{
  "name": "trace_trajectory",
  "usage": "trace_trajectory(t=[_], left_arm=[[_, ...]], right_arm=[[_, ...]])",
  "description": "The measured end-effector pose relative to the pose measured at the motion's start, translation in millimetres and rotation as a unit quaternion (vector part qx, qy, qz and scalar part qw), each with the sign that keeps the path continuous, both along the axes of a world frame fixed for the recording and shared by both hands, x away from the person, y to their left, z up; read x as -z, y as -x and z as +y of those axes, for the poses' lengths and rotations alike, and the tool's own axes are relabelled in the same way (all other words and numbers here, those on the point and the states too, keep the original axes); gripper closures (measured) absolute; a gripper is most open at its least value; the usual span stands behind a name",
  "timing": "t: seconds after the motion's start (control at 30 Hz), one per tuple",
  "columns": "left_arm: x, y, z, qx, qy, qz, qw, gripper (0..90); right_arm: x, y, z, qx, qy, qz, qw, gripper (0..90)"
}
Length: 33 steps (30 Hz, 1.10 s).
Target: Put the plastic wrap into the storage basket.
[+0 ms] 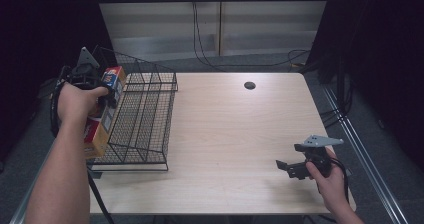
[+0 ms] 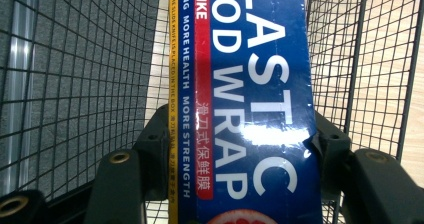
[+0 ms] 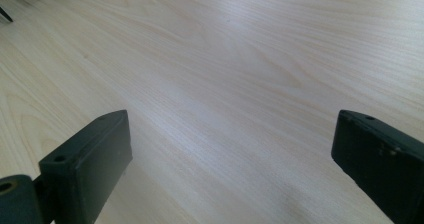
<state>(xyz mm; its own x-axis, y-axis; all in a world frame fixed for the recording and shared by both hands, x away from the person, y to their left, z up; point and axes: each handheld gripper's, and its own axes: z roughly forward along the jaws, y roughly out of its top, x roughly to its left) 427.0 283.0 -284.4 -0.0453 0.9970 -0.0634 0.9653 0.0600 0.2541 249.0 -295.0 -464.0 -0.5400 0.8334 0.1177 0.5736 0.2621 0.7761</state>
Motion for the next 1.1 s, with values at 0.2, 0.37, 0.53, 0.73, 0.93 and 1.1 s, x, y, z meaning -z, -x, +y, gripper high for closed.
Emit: trace_trajectory(t=[0.2,0.37,0.53,0.73,0.93,1.1], left_arm=[[2.9,-3.3,-3.0,0.005,-0.004,0.005,1.0000,42.1],[4.0,-5.2,-3.7,0.001,-0.003,0.005,1.0000,41.9],[6.1,-6.3,-1.5,0.003,-0.002,0.010,0.9999,41.8],[7.0,-6.4,-0.7,0.003,-0.001,0.008,1.0000,41.6],[12.1,-7.1,1.4,0.006,-0.003,0.018,0.9998,41.2],[10.0,-7.5,1.4,-0.007,-0.002,0.011,0.9999,40.3]], right_arm=[[0.8,-0.3,0.1,-0.002,0.001,0.001,1.0000,2.7],[1.2,-0.6,-0.2,-0.002,0.001,0.002,1.0000,2.7],[1.4,-0.6,0.6,-0.001,0.001,0.004,1.0000,2.7],[2.0,-1.0,0.9,-0.003,0.001,0.005,1.0000,2.7],[2.1,-0.8,2.0,-0.003,0.001,0.005,1.0000,2.7],[2.4,-0.9,1.0,-0.004,0.002,0.005,1.0000,2.7]])
